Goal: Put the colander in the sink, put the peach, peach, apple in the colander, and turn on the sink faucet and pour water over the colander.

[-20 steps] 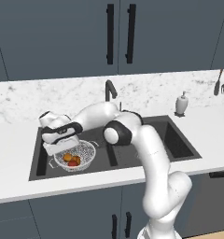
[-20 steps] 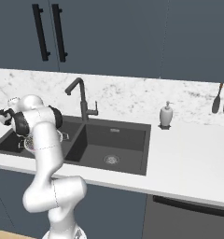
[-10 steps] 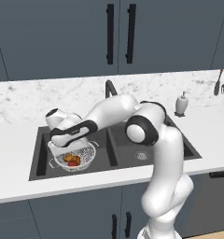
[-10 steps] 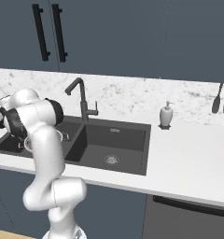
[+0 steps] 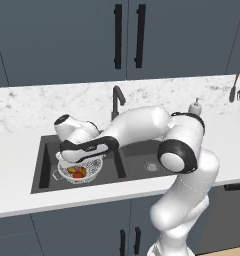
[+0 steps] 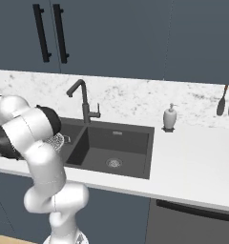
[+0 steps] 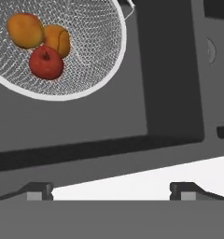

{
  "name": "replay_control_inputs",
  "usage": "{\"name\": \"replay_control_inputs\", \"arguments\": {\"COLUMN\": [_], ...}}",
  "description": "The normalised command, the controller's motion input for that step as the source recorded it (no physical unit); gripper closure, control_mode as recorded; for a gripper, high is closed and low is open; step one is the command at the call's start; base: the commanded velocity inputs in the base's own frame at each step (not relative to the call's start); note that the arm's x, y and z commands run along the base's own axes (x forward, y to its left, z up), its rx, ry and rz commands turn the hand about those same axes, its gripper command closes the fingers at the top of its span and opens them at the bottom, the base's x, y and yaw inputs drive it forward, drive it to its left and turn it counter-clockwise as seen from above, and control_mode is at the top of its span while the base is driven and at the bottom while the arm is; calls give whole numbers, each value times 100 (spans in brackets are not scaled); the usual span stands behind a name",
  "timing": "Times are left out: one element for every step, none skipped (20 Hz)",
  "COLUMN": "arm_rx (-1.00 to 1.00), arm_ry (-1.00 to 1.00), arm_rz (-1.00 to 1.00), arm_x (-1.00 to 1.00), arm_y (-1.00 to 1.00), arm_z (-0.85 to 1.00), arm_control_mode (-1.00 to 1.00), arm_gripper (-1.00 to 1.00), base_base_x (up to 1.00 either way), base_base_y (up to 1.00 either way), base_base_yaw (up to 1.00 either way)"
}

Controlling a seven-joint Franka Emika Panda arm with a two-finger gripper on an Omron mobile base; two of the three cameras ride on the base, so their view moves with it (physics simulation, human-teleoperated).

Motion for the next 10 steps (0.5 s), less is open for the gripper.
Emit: {"name": "replay_control_inputs", "arguments": {"arm_rx": [0,0,0,0,0,2,8,9,6,7], "arm_ry": [0,0,-1,-5,-1,-5,-8,-5,-3,-3], "arm_rz": [8,8,8,8,9,11,12,11,11,9], "arm_x": [-45,-47,-59,-65,-60,-66,-67,-62,-57,-51], "arm_y": [-14,-18,-26,-30,-25,-33,-47,-43,-38,-42], "arm_z": [25,24,17,19,22,21,29,26,25,30], "arm_control_mode": [-100,-100,-100,-100,-100,-100,-100,-100,-100,-100], "arm_gripper": [-100,-100,-100,-100,-100,-100,-100,-100,-100,-100], "base_base_x": [0,0,0,0,0,0,0,0,0,0], "base_base_y": [0,0,0,0,0,0,0,0,0,0], "base_base_yaw": [0,0,0,0,0,0,0,0,0,0]}}
